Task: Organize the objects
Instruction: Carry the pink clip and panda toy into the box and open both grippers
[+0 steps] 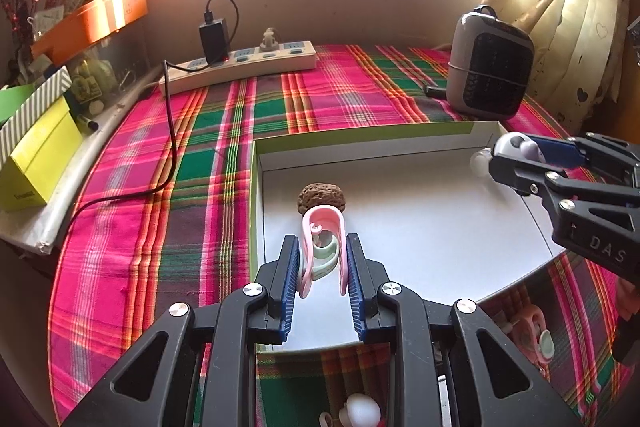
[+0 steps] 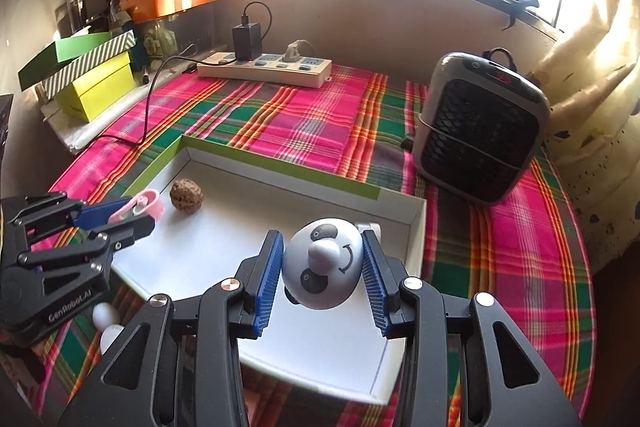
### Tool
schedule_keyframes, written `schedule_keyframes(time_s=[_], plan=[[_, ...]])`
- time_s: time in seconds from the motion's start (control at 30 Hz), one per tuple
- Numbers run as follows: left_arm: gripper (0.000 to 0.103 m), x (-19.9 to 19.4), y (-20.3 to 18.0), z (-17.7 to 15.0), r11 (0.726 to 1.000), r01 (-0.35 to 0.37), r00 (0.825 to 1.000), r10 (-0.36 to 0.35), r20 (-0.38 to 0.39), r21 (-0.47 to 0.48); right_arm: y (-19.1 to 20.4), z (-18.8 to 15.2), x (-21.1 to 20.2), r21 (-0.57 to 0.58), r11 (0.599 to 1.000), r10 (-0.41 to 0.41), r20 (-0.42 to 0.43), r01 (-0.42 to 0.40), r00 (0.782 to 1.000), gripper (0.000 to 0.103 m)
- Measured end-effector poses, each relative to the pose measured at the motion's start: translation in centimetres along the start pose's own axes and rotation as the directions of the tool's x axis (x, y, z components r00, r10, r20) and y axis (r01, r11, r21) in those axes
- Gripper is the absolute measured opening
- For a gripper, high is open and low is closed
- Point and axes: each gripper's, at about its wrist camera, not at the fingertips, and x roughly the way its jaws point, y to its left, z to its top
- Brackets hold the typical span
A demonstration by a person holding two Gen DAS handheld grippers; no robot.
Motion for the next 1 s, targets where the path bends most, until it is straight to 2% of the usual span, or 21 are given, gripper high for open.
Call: schedule_keyframes(time_s=[0.43,1.0], plan=[[0.021,2.2,0.1,0.2,1.000,0.005,1.000,-0.005,-0.029,0.004,0.6,1.8,4.7,-0.043,0.999,0.004,-0.068,-0.007,0.998,0.041],[0.021,3.2,-0.5,0.5,1.000,0.001,0.999,0.000,-0.040,0.030,1.1,1.9,7.2,-0.090,0.996,-0.039,-0.127,0.027,0.991,0.041]])
